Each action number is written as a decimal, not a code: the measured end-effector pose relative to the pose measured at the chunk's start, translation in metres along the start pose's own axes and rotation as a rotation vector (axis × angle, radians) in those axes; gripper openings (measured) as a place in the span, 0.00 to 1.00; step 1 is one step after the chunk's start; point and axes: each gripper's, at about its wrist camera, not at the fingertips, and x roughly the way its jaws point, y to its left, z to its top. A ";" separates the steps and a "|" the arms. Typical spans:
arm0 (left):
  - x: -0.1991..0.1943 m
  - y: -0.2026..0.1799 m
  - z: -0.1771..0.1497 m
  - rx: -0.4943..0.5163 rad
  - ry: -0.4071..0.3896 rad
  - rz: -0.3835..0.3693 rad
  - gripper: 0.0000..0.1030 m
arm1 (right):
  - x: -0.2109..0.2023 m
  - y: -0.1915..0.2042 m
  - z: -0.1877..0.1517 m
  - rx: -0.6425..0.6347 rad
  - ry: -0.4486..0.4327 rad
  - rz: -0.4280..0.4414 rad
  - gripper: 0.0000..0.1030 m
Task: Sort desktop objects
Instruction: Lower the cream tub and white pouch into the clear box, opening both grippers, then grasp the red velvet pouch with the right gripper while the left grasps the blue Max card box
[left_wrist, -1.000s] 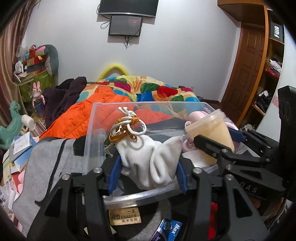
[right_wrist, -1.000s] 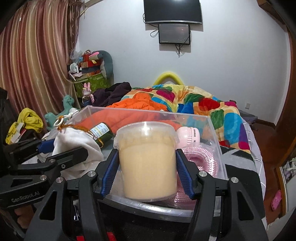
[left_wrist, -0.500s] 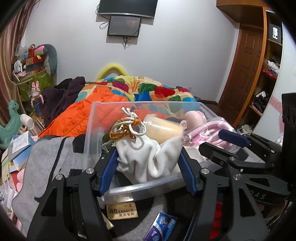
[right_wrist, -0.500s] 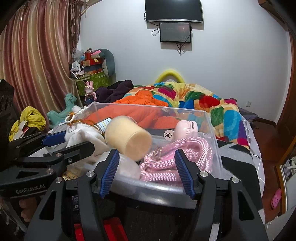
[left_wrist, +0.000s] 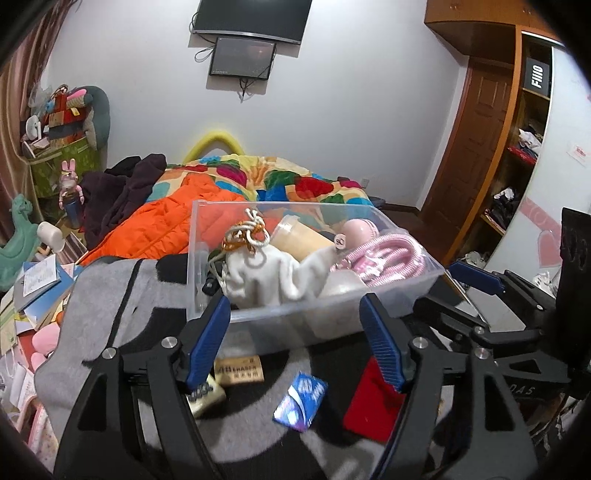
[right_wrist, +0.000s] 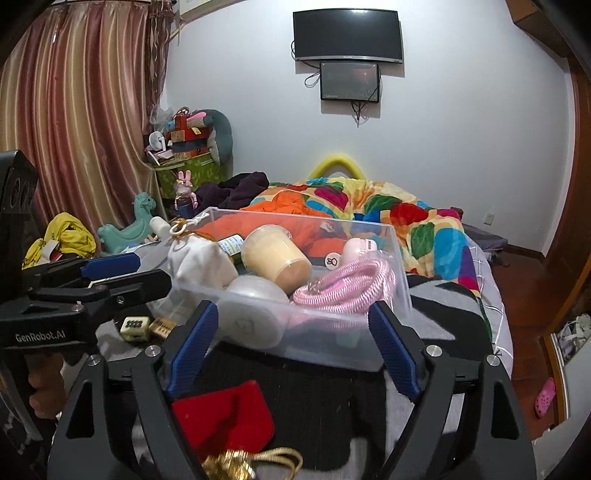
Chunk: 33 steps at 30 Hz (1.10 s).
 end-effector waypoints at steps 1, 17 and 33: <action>-0.003 -0.001 -0.002 0.001 -0.002 0.000 0.70 | -0.003 0.001 -0.002 0.003 0.000 0.003 0.80; -0.016 0.004 -0.058 -0.069 0.053 0.014 0.73 | 0.003 0.025 -0.057 0.032 0.139 0.089 0.81; 0.001 0.003 -0.079 -0.112 0.114 0.040 0.73 | 0.011 0.026 -0.083 0.058 0.123 0.121 0.48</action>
